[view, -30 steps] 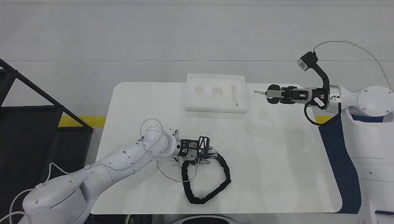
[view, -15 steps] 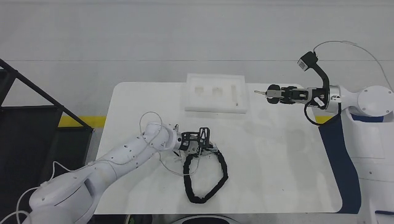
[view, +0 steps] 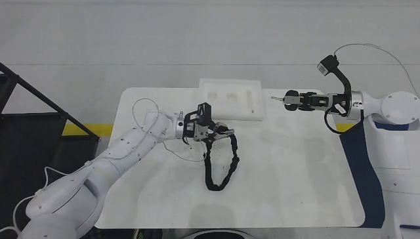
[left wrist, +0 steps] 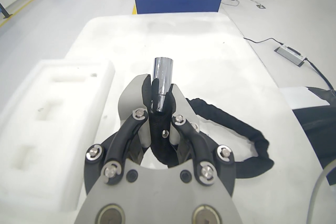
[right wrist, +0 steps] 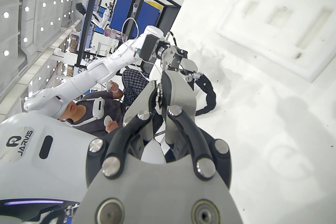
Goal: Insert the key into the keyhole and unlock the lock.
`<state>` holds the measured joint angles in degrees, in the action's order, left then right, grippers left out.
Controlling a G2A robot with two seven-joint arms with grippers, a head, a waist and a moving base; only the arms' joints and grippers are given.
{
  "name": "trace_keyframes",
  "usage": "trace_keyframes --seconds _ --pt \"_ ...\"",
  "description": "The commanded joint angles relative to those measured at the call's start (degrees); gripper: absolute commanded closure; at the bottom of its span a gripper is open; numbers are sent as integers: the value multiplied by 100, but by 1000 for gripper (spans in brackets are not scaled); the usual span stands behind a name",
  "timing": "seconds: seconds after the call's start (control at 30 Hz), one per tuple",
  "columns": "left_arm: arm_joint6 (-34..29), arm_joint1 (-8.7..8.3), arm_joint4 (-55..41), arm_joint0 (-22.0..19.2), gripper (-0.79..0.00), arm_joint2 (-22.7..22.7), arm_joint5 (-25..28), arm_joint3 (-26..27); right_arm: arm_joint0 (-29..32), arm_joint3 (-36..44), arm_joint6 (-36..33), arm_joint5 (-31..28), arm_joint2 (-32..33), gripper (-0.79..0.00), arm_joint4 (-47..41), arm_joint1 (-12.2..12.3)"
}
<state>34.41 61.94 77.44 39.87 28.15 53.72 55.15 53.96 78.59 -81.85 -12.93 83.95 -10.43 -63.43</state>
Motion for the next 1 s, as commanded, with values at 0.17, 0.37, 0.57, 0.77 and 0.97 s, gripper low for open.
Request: trace_keyframes --seconds 0.17,0.37,0.57,0.77,0.97 --pt "633 -21 322 -325 0 284 58 -84 81 480 -615 700 -233 0 -278 145" --pt "1203 82 474 -489 0 301 110 -70 44 825 -615 1044 -246 0 -344 314" --pt "1499 295 458 -674 0 170 117 -24 -4 1371 -615 1324 -287 0 -232 401" --pt "1617 506 448 -877 0 -96 -1 139 -21 1689 -615 1319 -480 0 -210 587" --pt "1840 710 494 -1028 0 -447 -223 66 -20 1919 -615 1416 -671 0 -113 835"
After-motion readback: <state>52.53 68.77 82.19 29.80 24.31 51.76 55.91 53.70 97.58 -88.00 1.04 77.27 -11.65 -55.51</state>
